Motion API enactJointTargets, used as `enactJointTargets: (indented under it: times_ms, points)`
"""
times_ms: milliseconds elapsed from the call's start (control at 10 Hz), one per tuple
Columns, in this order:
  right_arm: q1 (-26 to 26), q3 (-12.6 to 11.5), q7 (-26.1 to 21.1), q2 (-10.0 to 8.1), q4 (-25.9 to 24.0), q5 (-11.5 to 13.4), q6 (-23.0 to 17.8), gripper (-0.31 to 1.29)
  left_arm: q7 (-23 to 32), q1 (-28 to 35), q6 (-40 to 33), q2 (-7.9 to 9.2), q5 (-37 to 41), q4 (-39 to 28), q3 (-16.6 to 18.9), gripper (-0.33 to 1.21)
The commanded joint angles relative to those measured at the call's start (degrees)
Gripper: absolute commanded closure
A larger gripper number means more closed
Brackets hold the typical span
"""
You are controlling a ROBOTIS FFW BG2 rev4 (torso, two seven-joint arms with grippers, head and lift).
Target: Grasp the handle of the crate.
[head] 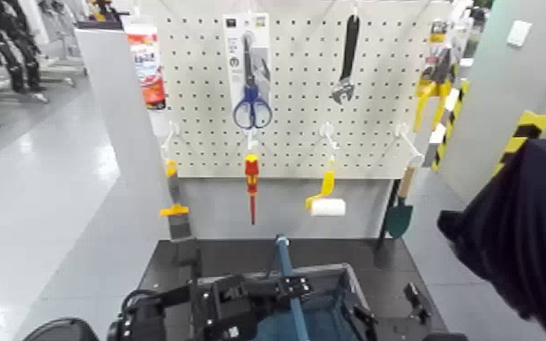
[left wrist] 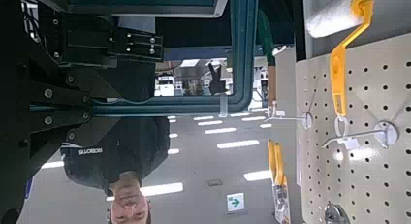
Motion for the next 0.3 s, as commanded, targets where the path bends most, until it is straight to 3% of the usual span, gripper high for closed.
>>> enactJointTargets:
  times_ms: [100, 300]
  points:
    - [0.0, -0.1, 0.0, 0.01, -0.1, 0.4, 0.0, 0.14, 0.0, 0.3, 0.0, 0.02, 0.1, -0.1, 0.0, 1.18]
    - [0.1, -0.4, 0.0, 0.18, -0.2, 1.3, 0.1, 0.14, 0.0, 0.3, 0.0, 0.02, 0.0, -0.1, 0.1, 1.18]
